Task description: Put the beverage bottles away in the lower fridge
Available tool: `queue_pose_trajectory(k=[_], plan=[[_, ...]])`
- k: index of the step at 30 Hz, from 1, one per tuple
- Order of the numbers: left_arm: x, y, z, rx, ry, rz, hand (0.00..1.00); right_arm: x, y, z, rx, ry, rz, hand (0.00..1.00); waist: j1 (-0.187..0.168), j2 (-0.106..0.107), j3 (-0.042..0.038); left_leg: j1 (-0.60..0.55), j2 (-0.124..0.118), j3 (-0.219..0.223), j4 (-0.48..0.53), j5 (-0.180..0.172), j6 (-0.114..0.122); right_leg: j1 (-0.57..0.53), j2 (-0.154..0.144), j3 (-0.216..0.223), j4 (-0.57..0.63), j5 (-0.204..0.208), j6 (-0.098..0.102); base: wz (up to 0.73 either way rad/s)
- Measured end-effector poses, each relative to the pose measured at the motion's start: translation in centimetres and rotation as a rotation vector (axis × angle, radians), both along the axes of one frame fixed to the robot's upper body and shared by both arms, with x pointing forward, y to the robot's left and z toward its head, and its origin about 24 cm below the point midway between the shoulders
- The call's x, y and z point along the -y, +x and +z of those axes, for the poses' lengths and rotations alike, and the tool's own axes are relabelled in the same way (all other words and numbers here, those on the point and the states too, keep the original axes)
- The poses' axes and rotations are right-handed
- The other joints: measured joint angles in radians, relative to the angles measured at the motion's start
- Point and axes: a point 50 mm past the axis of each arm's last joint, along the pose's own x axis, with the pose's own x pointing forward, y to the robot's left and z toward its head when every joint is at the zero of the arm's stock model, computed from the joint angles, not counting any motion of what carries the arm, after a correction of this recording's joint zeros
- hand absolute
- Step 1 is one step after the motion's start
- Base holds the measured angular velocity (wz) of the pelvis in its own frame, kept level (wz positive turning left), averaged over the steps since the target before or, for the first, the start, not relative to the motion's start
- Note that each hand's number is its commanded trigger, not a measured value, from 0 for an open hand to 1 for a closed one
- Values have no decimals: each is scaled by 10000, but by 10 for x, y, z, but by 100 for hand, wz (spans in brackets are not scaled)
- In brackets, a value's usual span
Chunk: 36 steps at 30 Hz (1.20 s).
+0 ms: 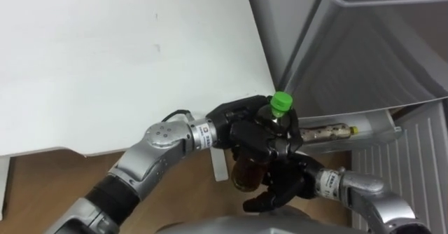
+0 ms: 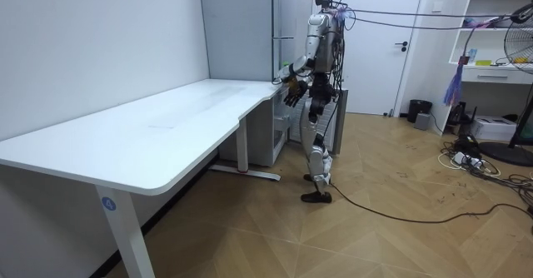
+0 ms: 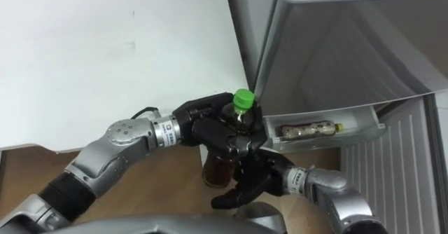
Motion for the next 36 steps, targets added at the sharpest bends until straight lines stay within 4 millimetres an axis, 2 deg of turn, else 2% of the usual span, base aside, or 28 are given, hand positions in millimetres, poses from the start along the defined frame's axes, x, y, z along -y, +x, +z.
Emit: queue_pose_trajectory(k=[18, 26, 29, 30, 31, 32, 33, 36], plan=[[10, -2, 0, 788, 612, -512, 100, -16, 1, -1, -17, 488, 14, 0, 19, -67, 18, -85, 9, 2, 91, -1, 0, -103, 5, 49, 9, 3, -7, 1], [13, -5, -1, 925, 646, -732, 100, -18, -2, -3, -324, 1004, -620, 0, 55, -56, 46, 34, 23, 123, 59, -1, -1, -8, 30, 120, -85, 5, -11, -3], [13, -6, -1, 1041, 643, -803, 100, -20, -4, -5, -616, 1416, -1044, 35, 37, -41, 53, 17, 21, 205, 55, -2, -2, -11, 43, 105, -126, 8, -5, -1], [13, -6, 0, 1057, 637, -821, 100, -20, -4, -5, -657, 1486, -1098, 61, 36, -38, 55, 19, 20, 210, 54, -2, -2, -10, 42, 107, -131, 9, -5, 0], [13, -7, -1, 1070, 626, -848, 100, -20, -5, -6, -741, 1610, -1208, 66, 35, -36, 55, 23, 19, 210, 53, -2, -2, -9, 57, 123, -128, 9, -5, -3], [14, -7, 0, 1092, 612, -857, 100, -21, -6, -6, -822, 1710, -1348, 85, 45, -30, 58, 17, 19, 209, 54, -2, -2, -14, 55, 175, -93, 9, -5, -4], [14, -7, 0, 1102, 605, -880, 100, -21, -6, -6, -840, 1735, -1406, 100, 51, -21, 64, 12, 20, 208, 56, -2, -2, -23, 52, 182, -79, 9, -5, 0], [15, -6, 1, 1154, 560, -887, 100, -23, -6, -7, -1016, 1887, -1705, 100, 67, 14, 59, -102, 22, 203, 85, -2, -2, -84, 50, 191, -14, 8, -5, 0]])
